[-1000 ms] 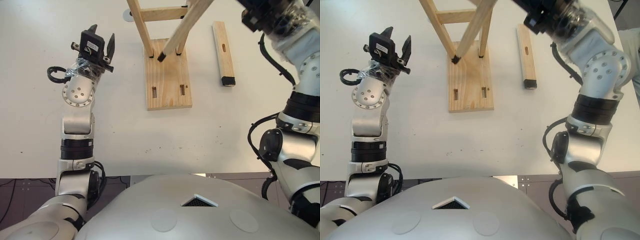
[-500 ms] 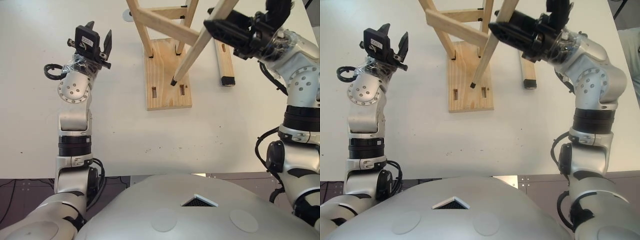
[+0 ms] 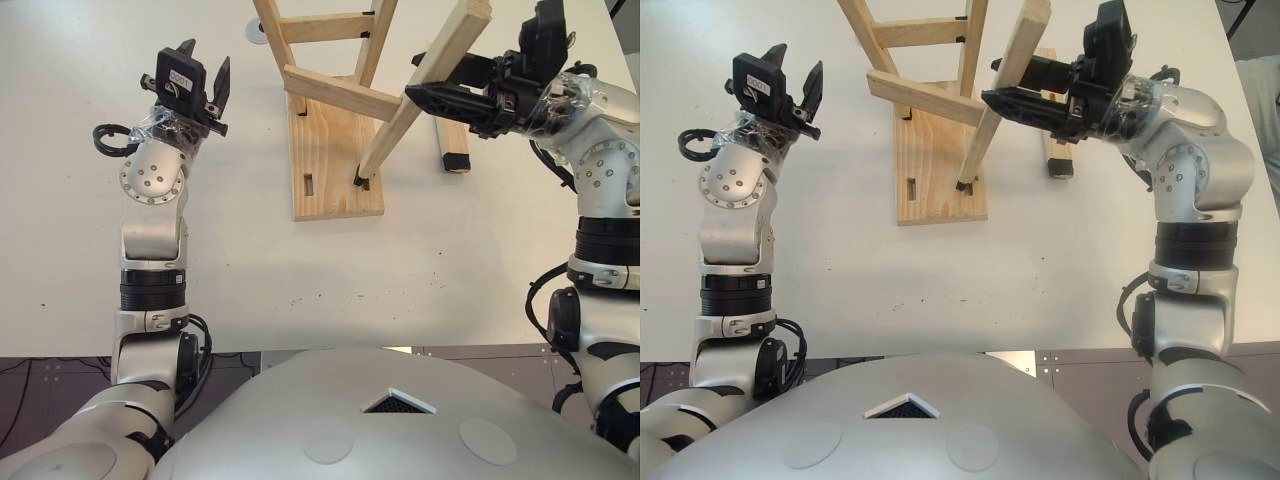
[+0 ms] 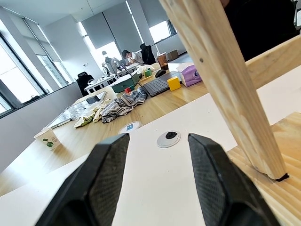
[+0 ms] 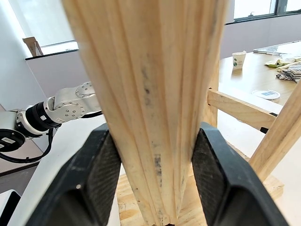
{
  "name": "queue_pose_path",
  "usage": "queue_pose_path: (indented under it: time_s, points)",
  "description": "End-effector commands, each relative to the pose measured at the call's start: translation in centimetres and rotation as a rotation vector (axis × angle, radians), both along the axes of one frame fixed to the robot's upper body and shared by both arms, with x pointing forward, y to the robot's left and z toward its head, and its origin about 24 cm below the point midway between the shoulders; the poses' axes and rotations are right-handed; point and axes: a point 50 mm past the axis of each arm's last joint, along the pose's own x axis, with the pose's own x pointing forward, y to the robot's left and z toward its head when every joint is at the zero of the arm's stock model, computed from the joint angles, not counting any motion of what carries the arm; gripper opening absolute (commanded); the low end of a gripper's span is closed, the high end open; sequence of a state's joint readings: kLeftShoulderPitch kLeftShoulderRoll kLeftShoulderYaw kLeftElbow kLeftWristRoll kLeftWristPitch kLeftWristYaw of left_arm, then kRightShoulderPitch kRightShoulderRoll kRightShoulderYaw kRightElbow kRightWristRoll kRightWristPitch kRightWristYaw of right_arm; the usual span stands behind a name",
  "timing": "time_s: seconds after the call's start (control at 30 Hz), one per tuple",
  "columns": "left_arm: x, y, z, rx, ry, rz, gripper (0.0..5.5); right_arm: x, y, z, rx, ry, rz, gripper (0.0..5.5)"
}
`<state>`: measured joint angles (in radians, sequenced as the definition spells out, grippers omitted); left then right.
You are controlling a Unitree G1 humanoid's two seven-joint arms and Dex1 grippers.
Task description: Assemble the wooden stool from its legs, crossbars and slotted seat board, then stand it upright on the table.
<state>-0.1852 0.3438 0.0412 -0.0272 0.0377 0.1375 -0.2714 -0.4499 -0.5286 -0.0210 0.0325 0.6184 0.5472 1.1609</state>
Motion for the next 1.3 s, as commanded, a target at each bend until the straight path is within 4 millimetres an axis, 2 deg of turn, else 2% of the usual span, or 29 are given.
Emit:
queue_pose_path:
  time_s: [0.03, 0.43, 0.77, 1.3]
  points:
    - [-0.2, -0.6, -0.2, -0.010, 0.013, -0.014, 2.27, 0.1, -0.2, -0.5, -0.079, 0.009, 0.006, 2.07]
    - [-0.3, -0.5, -0.2, -0.021, 0.005, 0.006, 2.27, 0.0, -1.4, -0.7, -0.208, 0.002, 0.073, 2.06]
    - [-0.2, -0.4, -0.2, -0.025, 0.002, 0.012, 2.27, -0.6, -2.4, -1.6, -0.305, 0.028, 0.128, 2.05]
    - [-0.8, -1.5, -0.6, -0.056, 0.006, 0.022, 2.27, 0.8, -2.6, -0.8, -0.469, -0.013, 0.251, 2.05]
